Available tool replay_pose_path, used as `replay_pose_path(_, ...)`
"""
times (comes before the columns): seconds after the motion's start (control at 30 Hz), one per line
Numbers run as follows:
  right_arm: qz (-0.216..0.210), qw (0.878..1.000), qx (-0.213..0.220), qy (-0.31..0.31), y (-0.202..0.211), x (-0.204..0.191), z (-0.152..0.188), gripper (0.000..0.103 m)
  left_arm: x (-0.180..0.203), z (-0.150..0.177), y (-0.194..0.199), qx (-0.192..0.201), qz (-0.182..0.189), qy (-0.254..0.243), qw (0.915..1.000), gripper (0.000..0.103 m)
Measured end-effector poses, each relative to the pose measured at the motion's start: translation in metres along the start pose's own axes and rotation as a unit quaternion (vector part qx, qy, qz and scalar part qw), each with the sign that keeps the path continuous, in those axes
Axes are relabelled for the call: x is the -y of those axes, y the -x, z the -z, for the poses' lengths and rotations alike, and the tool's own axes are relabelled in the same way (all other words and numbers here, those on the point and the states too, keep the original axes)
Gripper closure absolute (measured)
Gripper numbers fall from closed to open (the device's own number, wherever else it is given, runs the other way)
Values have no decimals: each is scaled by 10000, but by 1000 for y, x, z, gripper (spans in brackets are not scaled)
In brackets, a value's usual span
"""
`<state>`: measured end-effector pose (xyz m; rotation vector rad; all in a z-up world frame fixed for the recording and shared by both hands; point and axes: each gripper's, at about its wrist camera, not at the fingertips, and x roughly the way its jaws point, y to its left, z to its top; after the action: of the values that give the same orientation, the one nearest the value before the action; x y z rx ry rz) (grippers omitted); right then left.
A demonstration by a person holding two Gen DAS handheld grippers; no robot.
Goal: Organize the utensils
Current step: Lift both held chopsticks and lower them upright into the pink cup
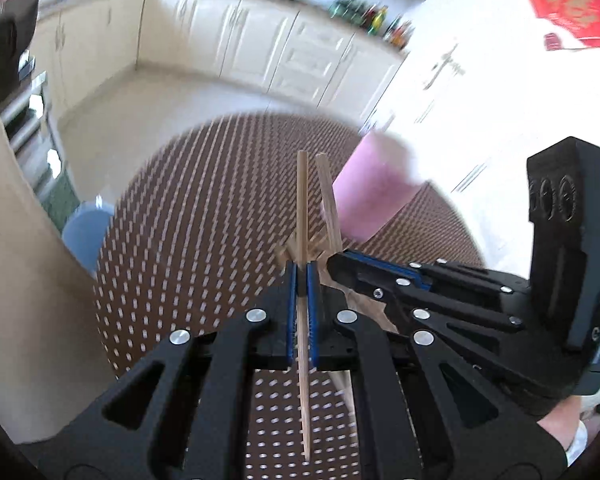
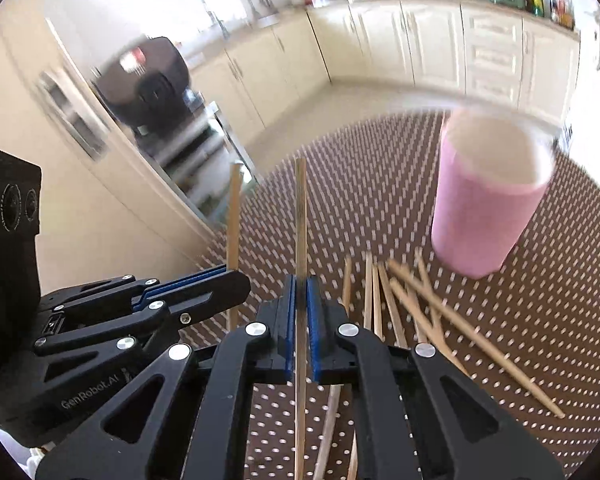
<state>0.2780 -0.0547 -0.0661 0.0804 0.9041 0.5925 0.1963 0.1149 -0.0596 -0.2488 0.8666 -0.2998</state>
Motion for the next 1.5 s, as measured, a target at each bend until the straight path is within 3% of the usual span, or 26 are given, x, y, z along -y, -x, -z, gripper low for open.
replay_pose_path(0.27,78,9902,1378,193,81,0,-12,99,55,-26,52,1029,78,-570,9930,98)
replay_pose_path(0.47,624,9693,2346,398,119,3,-18,99,92,-51,58,1471,-1,-924,9848,98)
replay_pose_path(0.77,1491,9241,3467,595,135,18,-34,99,107,-83,62,2270,59,-779,9708,98)
replay_pose_path(0.93,1758,8986,3967,655,132,28,-32,99,108,-95,46,2500,78,-633,9661,98)
replay_pose_path(1.2,1706,9127,3689,428,103,55,-31,99,102,-91,2,2054,-27,-758,9757,97)
replay_pose_path(1.5,1542,9316,3289,97,93,63,-24,99,99,-82,-14,1681,-162,-821,9822,96)
